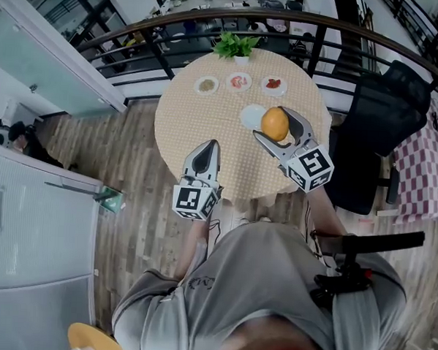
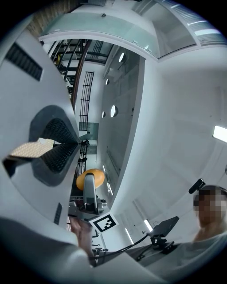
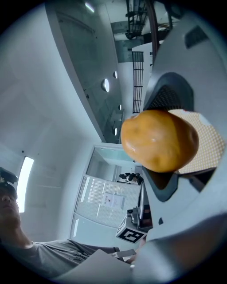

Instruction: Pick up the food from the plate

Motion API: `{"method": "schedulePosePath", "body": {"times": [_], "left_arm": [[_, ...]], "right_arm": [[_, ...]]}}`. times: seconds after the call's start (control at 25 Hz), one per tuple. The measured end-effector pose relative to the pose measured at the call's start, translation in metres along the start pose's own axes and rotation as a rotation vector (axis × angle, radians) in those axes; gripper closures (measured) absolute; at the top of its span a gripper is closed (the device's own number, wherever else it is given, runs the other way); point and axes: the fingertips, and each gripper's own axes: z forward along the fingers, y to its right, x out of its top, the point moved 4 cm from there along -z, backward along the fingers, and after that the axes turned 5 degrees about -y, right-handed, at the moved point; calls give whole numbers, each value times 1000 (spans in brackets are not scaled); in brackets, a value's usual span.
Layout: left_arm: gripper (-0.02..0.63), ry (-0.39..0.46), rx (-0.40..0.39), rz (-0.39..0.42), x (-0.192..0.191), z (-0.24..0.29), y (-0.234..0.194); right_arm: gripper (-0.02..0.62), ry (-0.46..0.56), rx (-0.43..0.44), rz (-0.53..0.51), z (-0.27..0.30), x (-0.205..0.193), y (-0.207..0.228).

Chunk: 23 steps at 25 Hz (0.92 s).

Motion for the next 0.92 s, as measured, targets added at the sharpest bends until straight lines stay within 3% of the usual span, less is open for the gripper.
{"method": "schedulePosePath", "body": {"times": [0.92], "left_arm": [[595, -23, 22, -2, 2, -9, -9]], "right_arm": [[221, -34, 26, 53, 14, -3, -1]]}}
